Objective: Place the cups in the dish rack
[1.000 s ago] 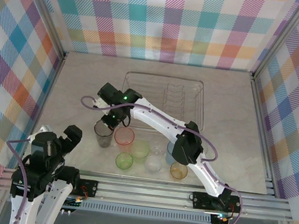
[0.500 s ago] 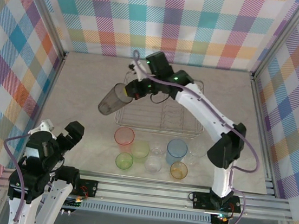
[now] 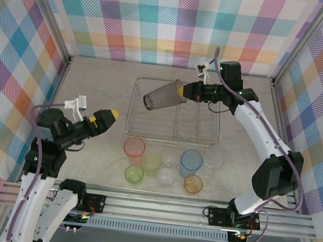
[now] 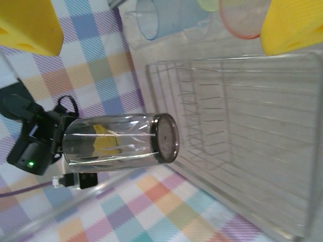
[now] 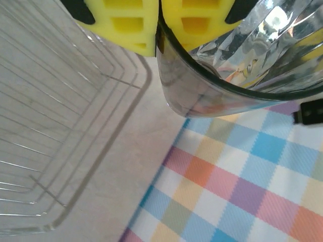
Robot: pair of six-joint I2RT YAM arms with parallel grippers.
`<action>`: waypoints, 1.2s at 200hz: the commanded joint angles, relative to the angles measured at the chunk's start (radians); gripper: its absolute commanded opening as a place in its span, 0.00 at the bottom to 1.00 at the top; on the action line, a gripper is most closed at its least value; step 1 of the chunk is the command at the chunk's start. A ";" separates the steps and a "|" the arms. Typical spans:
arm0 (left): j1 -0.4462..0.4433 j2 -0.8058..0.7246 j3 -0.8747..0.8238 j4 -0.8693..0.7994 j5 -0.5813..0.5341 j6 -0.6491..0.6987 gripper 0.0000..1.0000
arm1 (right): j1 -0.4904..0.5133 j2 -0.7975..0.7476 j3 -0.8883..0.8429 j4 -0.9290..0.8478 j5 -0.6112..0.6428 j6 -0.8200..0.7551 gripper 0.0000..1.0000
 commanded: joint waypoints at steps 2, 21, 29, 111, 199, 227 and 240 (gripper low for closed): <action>-0.024 0.053 0.050 0.227 0.156 -0.004 1.00 | 0.007 -0.060 -0.029 0.153 -0.172 0.082 0.00; -0.079 0.101 0.065 0.278 0.134 -0.002 1.00 | 0.005 -0.062 -0.041 0.211 -0.212 0.126 0.00; -0.107 0.126 0.079 0.279 0.123 0.011 1.00 | 0.004 -0.060 -0.045 0.245 -0.227 0.152 0.00; -0.345 0.312 0.189 0.261 0.025 0.151 1.00 | 0.003 -0.045 -0.048 0.368 -0.317 0.282 0.00; -0.349 0.365 0.197 0.323 -0.035 0.099 1.00 | 0.008 -0.062 -0.075 0.403 -0.395 0.299 0.00; -0.357 0.375 0.188 0.372 -0.022 0.074 1.00 | 0.010 -0.055 -0.091 0.407 -0.383 0.296 0.00; -0.366 0.383 0.188 0.379 -0.016 0.069 1.00 | 0.011 -0.048 -0.101 0.444 -0.376 0.318 0.00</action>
